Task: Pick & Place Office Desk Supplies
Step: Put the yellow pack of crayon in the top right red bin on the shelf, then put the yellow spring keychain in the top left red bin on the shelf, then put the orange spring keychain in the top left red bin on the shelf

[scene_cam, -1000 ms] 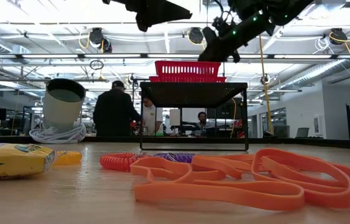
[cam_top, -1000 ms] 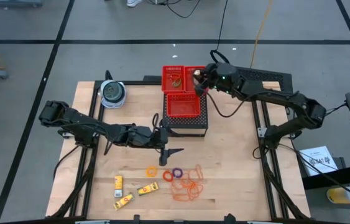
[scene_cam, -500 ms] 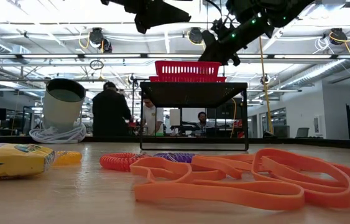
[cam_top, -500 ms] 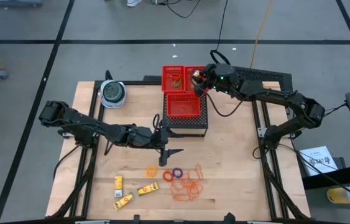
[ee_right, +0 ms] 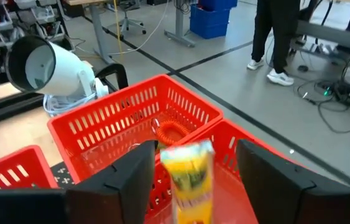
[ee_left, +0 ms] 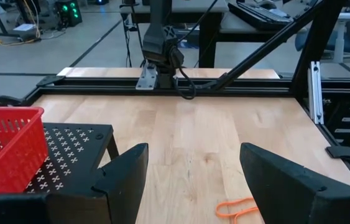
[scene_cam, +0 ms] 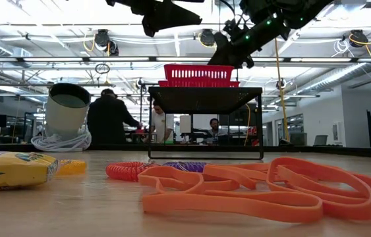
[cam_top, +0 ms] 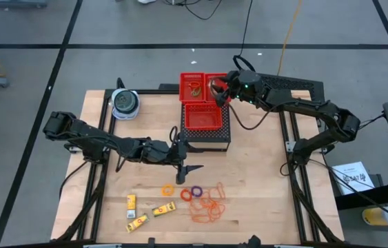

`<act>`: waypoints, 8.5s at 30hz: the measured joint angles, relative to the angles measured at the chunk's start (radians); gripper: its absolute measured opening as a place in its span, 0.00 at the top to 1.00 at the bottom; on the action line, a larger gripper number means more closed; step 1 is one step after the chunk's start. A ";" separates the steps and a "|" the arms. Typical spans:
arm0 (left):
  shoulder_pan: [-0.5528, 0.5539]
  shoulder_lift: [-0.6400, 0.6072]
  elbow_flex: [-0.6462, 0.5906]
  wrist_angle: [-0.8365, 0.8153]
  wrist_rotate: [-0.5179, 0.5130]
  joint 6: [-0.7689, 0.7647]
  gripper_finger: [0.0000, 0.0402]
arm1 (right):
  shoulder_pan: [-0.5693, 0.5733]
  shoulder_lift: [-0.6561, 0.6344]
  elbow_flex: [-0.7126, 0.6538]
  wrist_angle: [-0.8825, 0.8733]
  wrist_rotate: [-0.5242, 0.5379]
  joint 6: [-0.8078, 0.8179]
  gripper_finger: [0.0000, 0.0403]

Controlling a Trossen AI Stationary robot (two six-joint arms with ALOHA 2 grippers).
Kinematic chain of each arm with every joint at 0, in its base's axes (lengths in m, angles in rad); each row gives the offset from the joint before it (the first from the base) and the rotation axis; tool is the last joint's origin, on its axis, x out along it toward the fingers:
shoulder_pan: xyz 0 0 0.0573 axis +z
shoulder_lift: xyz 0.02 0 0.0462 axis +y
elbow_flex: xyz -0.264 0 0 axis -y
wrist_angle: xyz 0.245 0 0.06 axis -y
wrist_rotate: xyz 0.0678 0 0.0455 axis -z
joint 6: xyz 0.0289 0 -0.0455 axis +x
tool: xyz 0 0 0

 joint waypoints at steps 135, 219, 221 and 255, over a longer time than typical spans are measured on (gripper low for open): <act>-0.371 -0.135 -0.102 -0.929 0.039 -1.278 0.34 | 0.401 -0.319 -0.028 -0.484 -0.138 -0.153 0.88; 0.136 -0.229 -0.165 0.111 -0.302 0.072 0.94 | 0.467 -0.792 -0.624 0.062 -0.137 -0.066 0.88; 0.210 -0.229 -0.165 0.138 -0.267 0.068 0.94 | 0.467 -0.797 -0.634 0.076 -0.137 -0.065 0.88; 0.696 0.082 0.129 0.024 -0.043 -0.053 0.80 | 0.467 -0.798 -0.689 0.120 -0.138 -0.058 0.88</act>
